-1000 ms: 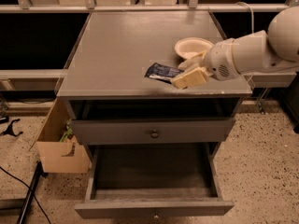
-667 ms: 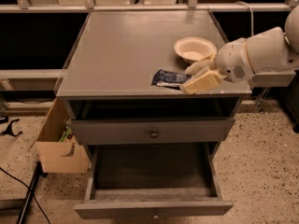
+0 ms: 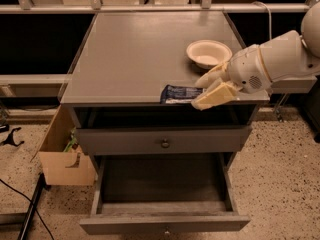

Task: Place rxbar blueberry into middle drawer

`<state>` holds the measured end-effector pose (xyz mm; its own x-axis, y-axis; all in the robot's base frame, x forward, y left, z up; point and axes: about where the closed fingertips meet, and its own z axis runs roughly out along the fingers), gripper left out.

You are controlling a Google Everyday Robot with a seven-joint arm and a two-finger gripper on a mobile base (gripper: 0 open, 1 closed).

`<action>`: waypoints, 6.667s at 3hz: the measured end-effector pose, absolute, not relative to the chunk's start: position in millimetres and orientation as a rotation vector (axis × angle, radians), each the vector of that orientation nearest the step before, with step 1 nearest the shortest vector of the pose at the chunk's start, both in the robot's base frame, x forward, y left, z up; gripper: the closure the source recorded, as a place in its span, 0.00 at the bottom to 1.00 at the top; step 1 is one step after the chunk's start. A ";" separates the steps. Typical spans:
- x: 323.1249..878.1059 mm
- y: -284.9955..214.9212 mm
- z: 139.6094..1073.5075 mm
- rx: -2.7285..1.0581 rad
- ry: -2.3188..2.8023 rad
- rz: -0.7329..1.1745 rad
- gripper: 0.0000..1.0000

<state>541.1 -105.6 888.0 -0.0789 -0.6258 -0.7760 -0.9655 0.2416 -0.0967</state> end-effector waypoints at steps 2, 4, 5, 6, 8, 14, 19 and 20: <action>482.5 -129.7 861.5 -1.574 1.792 0.531 1.00; 467.2 -162.0 789.8 -1.553 1.765 0.533 1.00; 469.9 -170.8 755.4 -1.542 1.746 0.545 1.00; 469.0 -177.2 715.4 -1.542 1.769 0.565 1.00; 460.8 -179.3 669.1 -1.559 1.799 0.597 1.00; 500.3 -144.9 461.4 -1.587 1.723 0.588 1.00; 552.3 -86.7 402.7 -1.592 1.652 0.552 1.00; 554.0 -82.5 395.1 -1.613 1.669 0.543 1.00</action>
Offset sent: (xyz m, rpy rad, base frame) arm -0.0848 -0.0438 -0.0431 -0.1293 -0.0176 0.0467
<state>554.0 -82.5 395.1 0.0640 -0.6612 -0.7475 -0.9745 0.1201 -0.1896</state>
